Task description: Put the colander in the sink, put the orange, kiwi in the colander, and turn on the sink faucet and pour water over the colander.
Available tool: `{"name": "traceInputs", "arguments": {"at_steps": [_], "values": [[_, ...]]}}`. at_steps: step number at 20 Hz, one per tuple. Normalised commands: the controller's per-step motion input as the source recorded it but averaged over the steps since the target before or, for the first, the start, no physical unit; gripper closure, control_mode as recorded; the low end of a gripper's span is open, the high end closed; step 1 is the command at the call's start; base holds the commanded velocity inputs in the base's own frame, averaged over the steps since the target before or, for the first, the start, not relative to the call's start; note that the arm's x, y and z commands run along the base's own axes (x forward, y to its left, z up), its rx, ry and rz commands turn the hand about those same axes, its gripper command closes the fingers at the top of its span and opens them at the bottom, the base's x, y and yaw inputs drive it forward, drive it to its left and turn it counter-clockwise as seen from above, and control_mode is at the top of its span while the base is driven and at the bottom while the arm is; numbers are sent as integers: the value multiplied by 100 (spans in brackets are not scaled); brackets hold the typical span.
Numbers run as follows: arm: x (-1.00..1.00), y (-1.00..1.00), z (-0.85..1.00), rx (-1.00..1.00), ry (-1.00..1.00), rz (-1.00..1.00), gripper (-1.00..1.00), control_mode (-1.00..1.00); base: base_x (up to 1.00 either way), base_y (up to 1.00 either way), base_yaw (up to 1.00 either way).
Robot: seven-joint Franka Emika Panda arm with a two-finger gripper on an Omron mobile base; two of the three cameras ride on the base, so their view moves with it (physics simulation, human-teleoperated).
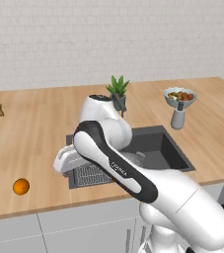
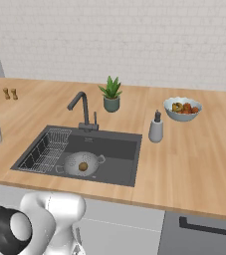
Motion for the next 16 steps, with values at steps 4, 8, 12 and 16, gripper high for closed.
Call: {"name": "traceInputs", "arguments": {"at_steps": [4,8,12,16], "values": [[-5,49,-2,-11,-1,-8,-100,-100,0,0,0],[0,47,-8,-13,-5,-7,-100,-100,0,0,0],[11,42,-16,-8,-9,-5,-100,-100,0,0,0],[9,21,-37,-11,-26,-6,-100,-100,0,0,0]]}}
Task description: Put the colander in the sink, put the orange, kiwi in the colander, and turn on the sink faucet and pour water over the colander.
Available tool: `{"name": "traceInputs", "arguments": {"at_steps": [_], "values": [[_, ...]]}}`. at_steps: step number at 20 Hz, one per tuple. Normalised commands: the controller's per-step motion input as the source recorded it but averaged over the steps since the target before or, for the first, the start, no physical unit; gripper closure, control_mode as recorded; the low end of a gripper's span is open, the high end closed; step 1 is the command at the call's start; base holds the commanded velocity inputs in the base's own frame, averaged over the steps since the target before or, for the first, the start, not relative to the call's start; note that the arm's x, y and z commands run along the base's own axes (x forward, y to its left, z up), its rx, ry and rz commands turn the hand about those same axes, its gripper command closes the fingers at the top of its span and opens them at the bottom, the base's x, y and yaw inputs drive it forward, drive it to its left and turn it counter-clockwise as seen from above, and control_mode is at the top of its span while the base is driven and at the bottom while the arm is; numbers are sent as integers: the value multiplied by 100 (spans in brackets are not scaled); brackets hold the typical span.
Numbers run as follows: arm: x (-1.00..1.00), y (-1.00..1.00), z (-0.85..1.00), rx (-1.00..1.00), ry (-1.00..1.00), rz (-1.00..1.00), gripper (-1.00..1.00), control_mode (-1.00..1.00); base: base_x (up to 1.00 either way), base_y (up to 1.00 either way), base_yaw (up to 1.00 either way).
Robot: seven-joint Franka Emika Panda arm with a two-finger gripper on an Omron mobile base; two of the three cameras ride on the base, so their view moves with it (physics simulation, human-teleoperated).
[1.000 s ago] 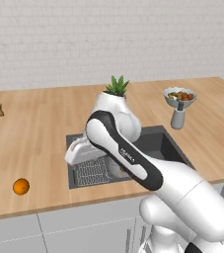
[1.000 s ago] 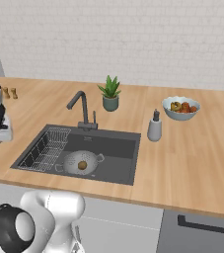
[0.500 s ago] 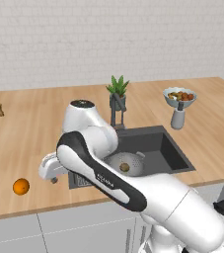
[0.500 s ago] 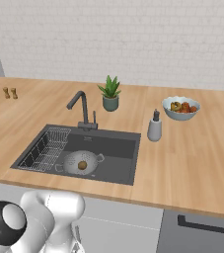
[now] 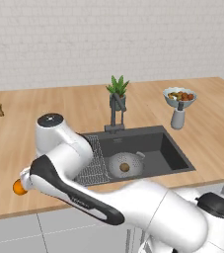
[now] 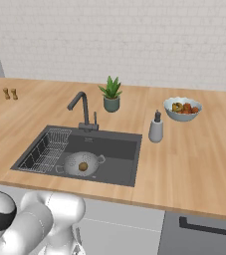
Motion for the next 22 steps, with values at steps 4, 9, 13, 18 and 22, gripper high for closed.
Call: {"name": "traceInputs", "arguments": {"at_steps": [4,9,13,18,22], "values": [[15,5,-27,0,-19,-5,-100,-100,0,0,0],[24,8,-13,3,-3,-4,-100,-100,0,0,0],[26,17,-16,12,1,0,-100,-100,0,0,0],[28,41,-21,3,0,0,-100,-100,0,0,0],[36,31,-32,0,0,0,-100,-100,0,0,0]]}}
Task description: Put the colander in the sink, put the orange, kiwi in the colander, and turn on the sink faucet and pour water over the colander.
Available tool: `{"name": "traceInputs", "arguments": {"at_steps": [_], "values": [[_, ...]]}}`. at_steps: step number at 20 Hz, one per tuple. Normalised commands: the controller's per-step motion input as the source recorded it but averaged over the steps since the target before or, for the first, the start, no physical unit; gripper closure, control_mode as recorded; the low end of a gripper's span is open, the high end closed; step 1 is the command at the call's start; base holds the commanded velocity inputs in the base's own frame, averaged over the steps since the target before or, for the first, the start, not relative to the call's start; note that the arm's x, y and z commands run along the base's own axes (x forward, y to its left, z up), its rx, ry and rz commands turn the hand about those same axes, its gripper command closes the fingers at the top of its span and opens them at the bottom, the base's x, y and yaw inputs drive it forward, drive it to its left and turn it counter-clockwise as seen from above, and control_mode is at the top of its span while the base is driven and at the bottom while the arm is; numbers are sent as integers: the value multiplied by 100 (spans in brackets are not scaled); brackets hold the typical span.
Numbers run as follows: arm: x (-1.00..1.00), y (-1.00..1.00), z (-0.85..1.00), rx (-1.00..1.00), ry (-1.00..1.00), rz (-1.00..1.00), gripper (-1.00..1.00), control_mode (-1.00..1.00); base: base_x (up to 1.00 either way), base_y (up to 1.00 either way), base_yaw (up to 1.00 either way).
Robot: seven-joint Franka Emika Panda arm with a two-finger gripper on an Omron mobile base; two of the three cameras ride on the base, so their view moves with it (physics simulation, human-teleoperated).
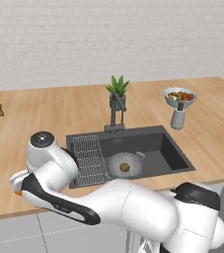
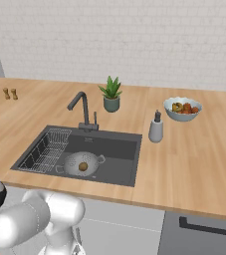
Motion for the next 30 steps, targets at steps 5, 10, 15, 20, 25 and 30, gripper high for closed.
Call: {"name": "traceInputs", "arguments": {"at_steps": [5,10,15,20,25,30], "values": [[32,22,-14,0,5,0,-100,-100,0,0,0],[19,33,-21,0,8,0,-100,-100,0,0,0],[25,19,-27,0,1,0,-100,-100,0,0,0],[27,12,-25,-2,6,-1,-100,-100,0,0,0],[16,19,-30,-3,8,-1,-100,-100,0,0,0],[22,19,-22,-3,2,0,-100,-100,0,0,0]]}}
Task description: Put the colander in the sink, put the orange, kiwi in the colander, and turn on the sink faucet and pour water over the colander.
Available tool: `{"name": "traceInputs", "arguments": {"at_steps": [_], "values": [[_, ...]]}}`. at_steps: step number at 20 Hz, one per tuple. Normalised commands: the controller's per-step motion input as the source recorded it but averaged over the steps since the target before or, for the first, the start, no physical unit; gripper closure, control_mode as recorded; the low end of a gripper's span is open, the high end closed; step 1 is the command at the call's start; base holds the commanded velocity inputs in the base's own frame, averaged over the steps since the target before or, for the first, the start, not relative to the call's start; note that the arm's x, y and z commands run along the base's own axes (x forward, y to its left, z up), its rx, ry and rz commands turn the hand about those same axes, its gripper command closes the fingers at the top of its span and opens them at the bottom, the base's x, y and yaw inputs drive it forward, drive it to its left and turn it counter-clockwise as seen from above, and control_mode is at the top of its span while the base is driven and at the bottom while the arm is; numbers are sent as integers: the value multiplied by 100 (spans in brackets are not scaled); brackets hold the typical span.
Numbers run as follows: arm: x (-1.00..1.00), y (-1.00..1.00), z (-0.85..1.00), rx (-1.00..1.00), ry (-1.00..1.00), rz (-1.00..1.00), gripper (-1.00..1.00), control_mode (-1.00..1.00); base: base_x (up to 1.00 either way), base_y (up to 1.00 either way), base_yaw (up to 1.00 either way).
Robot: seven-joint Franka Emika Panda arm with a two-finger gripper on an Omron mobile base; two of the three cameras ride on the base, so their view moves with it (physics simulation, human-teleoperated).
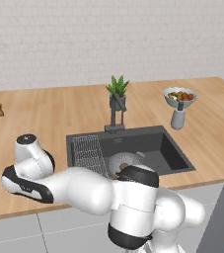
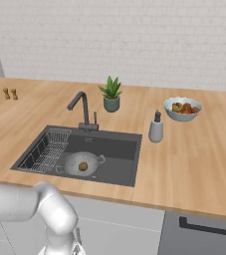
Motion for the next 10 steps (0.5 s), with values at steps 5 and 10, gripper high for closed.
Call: {"name": "traceInputs", "arguments": {"at_steps": [5,10], "values": [[18,16,-15,-5,0,0,-100,-100,0,0,0],[9,22,-23,-3,4,0,-100,-100,0,0,0]]}}
